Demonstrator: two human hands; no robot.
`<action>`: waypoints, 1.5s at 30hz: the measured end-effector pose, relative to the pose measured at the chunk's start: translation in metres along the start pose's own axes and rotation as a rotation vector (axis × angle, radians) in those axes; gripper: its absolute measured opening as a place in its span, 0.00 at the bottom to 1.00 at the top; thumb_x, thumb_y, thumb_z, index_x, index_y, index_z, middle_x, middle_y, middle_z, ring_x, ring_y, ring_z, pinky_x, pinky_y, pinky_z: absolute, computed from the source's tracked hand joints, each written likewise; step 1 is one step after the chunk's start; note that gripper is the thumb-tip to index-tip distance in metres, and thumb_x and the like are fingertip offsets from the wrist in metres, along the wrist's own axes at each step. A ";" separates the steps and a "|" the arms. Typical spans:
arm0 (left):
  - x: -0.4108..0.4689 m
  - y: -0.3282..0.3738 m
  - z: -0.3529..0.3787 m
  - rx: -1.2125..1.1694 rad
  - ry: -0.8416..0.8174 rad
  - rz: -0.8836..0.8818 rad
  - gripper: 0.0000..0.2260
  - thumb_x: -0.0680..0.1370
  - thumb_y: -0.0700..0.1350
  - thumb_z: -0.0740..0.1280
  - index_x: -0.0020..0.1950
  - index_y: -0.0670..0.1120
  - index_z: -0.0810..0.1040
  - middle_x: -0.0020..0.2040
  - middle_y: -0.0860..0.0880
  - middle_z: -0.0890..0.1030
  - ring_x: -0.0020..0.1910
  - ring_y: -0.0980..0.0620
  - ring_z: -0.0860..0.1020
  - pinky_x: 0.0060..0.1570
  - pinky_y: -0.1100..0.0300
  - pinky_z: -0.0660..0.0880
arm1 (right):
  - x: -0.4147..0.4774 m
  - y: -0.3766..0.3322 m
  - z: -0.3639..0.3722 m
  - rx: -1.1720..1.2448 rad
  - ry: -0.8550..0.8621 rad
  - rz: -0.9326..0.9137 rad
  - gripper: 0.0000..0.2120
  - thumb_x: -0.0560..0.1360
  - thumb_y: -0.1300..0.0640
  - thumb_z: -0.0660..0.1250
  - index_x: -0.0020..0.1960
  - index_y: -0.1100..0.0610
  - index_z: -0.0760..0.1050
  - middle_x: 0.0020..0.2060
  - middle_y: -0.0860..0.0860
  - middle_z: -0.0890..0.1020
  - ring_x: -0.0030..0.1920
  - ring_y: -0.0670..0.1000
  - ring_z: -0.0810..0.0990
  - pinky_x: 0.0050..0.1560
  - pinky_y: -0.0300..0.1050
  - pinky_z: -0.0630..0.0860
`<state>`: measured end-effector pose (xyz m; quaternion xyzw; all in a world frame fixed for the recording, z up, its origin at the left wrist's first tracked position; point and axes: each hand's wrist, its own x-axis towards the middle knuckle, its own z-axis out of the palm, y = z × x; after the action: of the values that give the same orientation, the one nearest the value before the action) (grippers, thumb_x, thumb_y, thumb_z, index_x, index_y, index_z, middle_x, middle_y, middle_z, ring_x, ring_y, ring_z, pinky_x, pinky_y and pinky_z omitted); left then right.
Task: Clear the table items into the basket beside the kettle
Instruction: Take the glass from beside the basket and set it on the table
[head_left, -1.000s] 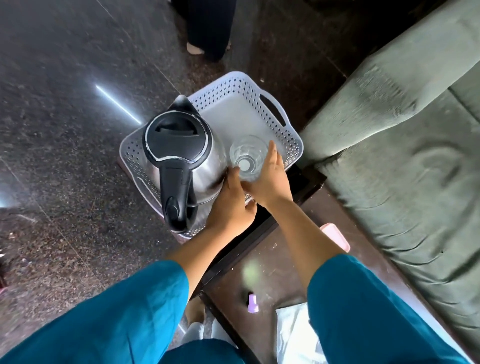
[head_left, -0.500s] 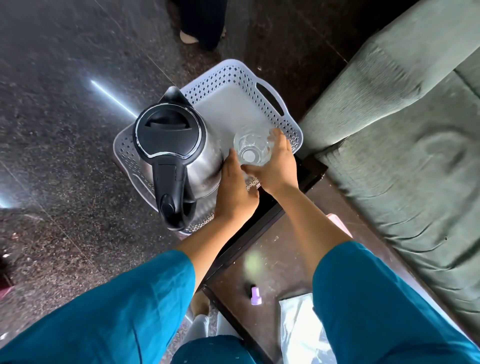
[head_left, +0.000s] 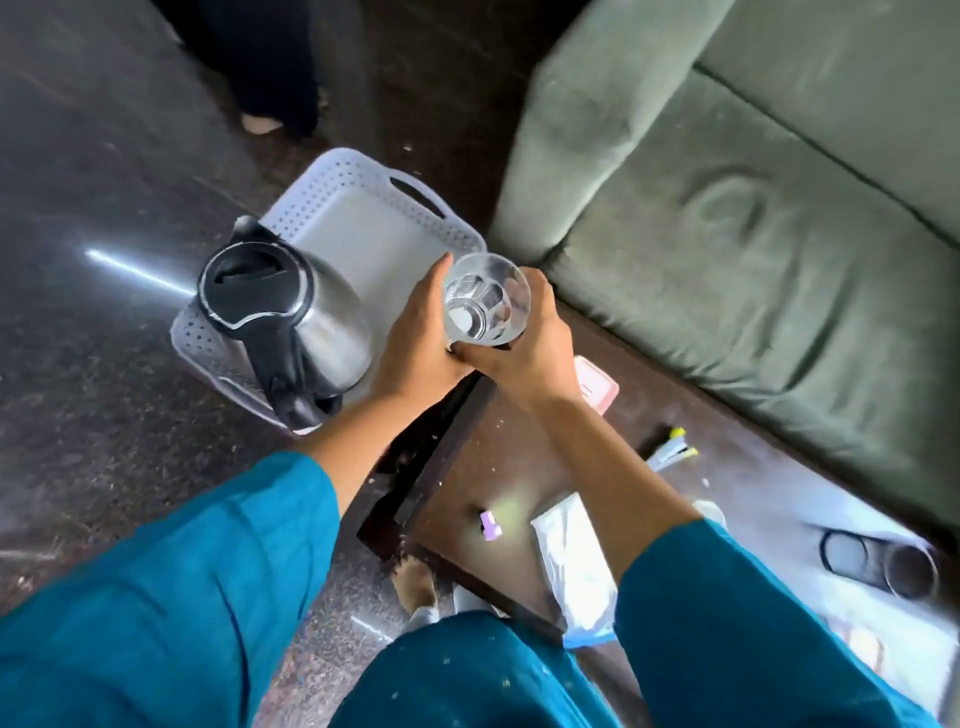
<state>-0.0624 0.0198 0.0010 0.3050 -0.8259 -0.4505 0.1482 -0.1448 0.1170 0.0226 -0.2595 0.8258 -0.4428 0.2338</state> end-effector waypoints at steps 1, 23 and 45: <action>-0.004 0.012 0.003 -0.026 -0.043 0.021 0.38 0.64 0.39 0.75 0.70 0.41 0.61 0.66 0.43 0.72 0.64 0.49 0.71 0.60 0.64 0.66 | -0.013 0.000 -0.013 -0.009 0.031 0.006 0.35 0.55 0.45 0.78 0.55 0.39 0.63 0.43 0.34 0.77 0.43 0.31 0.74 0.40 0.20 0.66; -0.160 0.191 0.195 0.034 -0.767 0.301 0.36 0.64 0.40 0.78 0.68 0.47 0.67 0.61 0.45 0.78 0.59 0.45 0.77 0.57 0.55 0.72 | -0.262 0.114 -0.239 -0.130 0.366 0.331 0.39 0.46 0.30 0.72 0.53 0.41 0.63 0.43 0.34 0.73 0.42 0.34 0.73 0.37 0.25 0.65; -0.206 0.155 0.452 0.030 -0.810 0.021 0.31 0.69 0.35 0.69 0.67 0.53 0.66 0.58 0.52 0.77 0.55 0.51 0.75 0.53 0.69 0.70 | -0.278 0.378 -0.316 -0.023 0.222 0.350 0.37 0.58 0.46 0.79 0.62 0.46 0.65 0.49 0.40 0.76 0.45 0.33 0.71 0.40 0.18 0.64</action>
<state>-0.1960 0.5100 -0.1119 0.0964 -0.8270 -0.5206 -0.1893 -0.2133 0.6653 -0.0986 -0.0645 0.8841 -0.4116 0.2118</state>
